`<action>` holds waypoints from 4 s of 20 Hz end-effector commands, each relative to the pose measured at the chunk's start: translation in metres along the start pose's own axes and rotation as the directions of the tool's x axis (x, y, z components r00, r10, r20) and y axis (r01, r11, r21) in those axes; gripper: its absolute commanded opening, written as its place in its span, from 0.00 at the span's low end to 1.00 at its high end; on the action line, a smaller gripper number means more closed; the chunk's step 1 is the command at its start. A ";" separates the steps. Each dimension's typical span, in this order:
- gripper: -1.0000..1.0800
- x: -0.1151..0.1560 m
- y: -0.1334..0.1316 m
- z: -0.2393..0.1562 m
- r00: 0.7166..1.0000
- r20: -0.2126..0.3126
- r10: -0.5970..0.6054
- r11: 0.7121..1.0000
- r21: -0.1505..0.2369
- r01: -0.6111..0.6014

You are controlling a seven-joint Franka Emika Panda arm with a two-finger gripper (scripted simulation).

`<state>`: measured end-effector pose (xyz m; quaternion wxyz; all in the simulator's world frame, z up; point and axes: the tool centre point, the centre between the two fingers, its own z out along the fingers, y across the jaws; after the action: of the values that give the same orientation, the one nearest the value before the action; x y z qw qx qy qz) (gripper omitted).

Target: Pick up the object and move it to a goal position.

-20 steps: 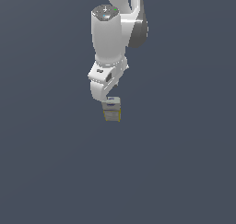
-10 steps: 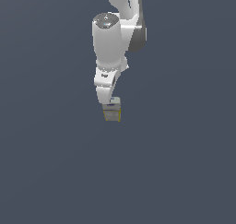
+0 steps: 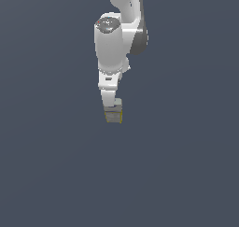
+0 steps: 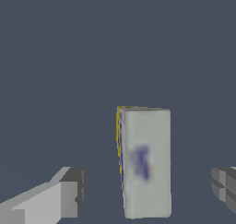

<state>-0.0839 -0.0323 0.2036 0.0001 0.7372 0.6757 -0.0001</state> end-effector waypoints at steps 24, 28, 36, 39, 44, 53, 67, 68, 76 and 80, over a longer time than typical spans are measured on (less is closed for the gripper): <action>0.96 0.000 -0.001 0.052 1.000 0.000 -0.023 1.000 0.000 0.023; 0.00 0.000 -0.001 0.052 1.000 0.000 -0.023 1.000 0.000 0.023; 0.00 0.000 -0.001 0.051 1.000 0.000 -0.023 1.000 -0.001 0.023; 0.00 0.001 0.000 0.047 1.000 0.000 -0.023 1.000 -0.001 0.023; 0.00 0.005 0.002 0.031 1.000 0.000 -0.023 1.000 -0.001 0.023; 0.00 0.019 0.012 -0.031 1.000 0.001 -0.023 1.000 -0.001 0.023; 0.00 0.051 0.035 -0.167 1.000 0.001 -0.023 1.000 -0.001 0.023; 0.00 0.053 0.037 -0.176 1.000 0.000 -0.023 1.000 0.000 0.023; 0.00 0.068 0.050 -0.237 1.000 0.000 -0.023 1.000 0.000 0.023; 0.00 0.072 0.055 -0.258 1.000 0.000 -0.023 1.000 0.000 0.023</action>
<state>-0.0244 0.0336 0.4534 0.0004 0.7293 0.6842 0.0003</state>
